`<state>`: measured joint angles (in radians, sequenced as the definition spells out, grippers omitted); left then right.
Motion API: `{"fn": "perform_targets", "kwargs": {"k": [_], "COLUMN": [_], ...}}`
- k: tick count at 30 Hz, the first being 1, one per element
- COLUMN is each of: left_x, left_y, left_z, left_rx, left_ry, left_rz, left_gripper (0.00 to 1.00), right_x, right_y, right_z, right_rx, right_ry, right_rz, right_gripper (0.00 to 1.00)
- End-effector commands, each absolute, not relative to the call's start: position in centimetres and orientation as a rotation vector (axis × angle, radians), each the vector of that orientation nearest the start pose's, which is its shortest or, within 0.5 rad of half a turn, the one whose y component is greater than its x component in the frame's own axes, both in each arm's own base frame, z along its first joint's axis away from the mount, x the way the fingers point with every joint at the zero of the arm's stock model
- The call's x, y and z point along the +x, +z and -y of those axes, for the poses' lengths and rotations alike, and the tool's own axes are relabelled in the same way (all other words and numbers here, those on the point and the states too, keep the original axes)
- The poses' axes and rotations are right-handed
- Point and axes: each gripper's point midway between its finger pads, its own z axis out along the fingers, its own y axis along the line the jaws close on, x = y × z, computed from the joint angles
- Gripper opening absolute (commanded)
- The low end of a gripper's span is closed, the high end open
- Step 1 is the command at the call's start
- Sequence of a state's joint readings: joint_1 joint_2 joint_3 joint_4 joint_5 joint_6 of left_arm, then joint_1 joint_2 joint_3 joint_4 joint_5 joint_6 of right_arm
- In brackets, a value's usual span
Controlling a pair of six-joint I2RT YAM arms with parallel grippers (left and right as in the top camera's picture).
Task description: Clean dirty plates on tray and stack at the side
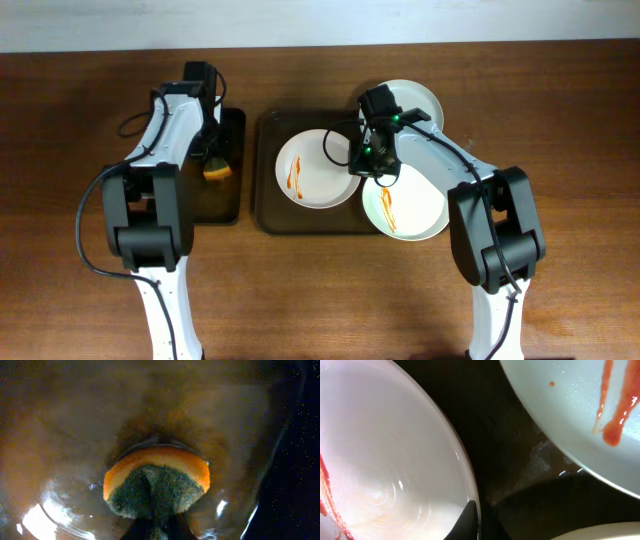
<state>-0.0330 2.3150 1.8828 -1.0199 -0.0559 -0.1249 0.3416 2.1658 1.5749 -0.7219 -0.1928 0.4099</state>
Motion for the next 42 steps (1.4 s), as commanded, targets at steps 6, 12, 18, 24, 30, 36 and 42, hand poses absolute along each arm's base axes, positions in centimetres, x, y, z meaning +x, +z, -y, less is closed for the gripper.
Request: {"fn": "perform_targets", "kwargs": {"k": [6,12,18,24,30,36,42], "left_x": [49.2,47.7,47.8,48.3,48.0,44.4,40.6], "left_y": [13.2,12.8,12.8,12.9,12.3,4.1,-2.3], "left_z": [0.6,0.6,2.4,4.6,10.1,17.5,15.6], "left_rx": [-0.041,-0.04,-0.022,0.07,0.232,0.258,0.123], "left_ry": [0.054,0.059,-0.096,-0.237,-0.401,-0.387,-0.166], "left_rz": [-2.876,-2.939,-2.939,-2.907,-2.88,-2.969,-3.07], "left_gripper": [0.0,0.0,0.0,0.0,0.0,0.0,0.0], "right_x": [43.2,43.1,42.9,42.9,43.0,43.0,43.0], "right_y": [0.8,0.8,1.0,1.2,1.2,1.2,1.2], "right_z": [-19.1,-19.2,-20.1,-20.5,-20.5,-20.5,-20.5], "right_rx": [0.036,0.035,0.024,0.017,0.016,0.017,0.016], "right_ry": [0.403,0.412,0.492,0.53,0.532,0.532,0.532], "right_rz": [-2.942,-2.944,-2.947,-2.941,-2.937,-2.938,-2.937], "right_gripper": [0.05,0.05,0.04,0.04,0.04,0.04,0.04]}}
